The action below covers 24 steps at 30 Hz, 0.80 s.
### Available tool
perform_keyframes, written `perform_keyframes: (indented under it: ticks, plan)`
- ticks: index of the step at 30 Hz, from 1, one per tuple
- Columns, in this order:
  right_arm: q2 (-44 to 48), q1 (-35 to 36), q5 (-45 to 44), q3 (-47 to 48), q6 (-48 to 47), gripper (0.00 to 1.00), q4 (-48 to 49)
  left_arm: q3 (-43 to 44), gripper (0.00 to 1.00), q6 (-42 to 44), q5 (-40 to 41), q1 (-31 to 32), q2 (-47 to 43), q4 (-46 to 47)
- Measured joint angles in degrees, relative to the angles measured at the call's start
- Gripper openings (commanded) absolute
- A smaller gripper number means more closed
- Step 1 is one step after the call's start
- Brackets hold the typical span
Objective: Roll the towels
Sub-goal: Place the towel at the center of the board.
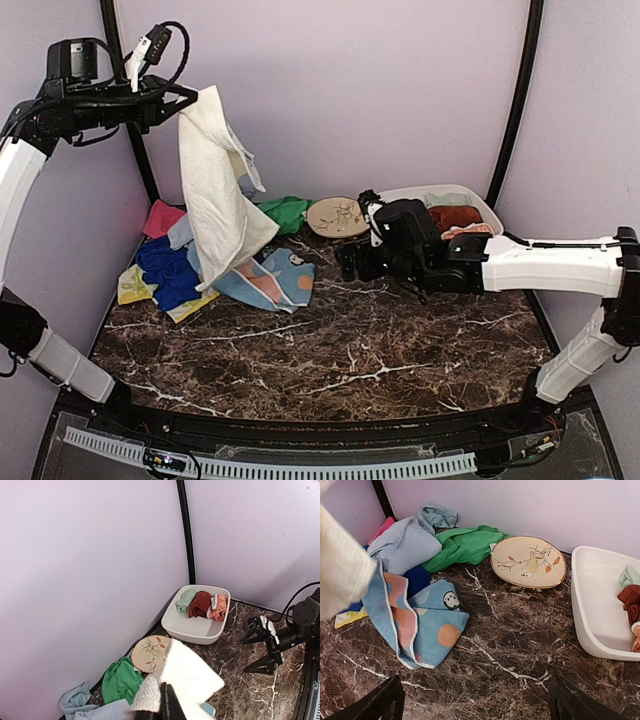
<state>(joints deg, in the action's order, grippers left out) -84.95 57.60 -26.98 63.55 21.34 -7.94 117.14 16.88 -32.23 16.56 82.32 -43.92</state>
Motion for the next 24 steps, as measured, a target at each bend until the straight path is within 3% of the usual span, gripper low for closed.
perform_keyframes:
  ticks: [7,11,16,19,20,22,23,24]
  plan:
    - [-4.6,-1.3,1.6,-0.1,1.5,1.0,-0.8,3.2,0.0,-1.5,-7.3,1.7,0.6,-1.4]
    - [-4.7,-3.4,1.7,0.0,2.3,1.0,-1.8,2.6,0.0,-1.9,-12.9,7.1,3.2,-6.3]
    - [-3.8,-6.8,1.2,0.0,3.6,1.0,-5.6,-6.0,0.0,-2.3,-17.5,15.8,5.5,-9.9]
    - [-1.4,-8.9,0.6,-0.4,4.6,1.0,-7.1,-9.9,0.13,-2.3,-18.5,22.6,7.3,-10.3]
    - [-0.3,-9.4,0.3,-0.7,4.9,1.0,-7.4,-10.3,0.24,-2.3,-18.9,25.3,8.5,-10.6]
    - [1.8,-10.2,-0.1,-1.2,5.5,1.0,-7.9,-10.1,0.59,-1.9,-19.9,28.9,10.9,-11.0]
    - [2.5,-10.4,-0.3,-1.3,5.8,1.0,-8.2,-9.6,0.71,-1.3,-20.6,30.1,12.2,-11.6]
    - [3.2,-10.6,-0.5,-1.4,6.0,1.0,-8.5,-8.3,0.76,-1.1,-21.2,31.0,13.9,-12.5]
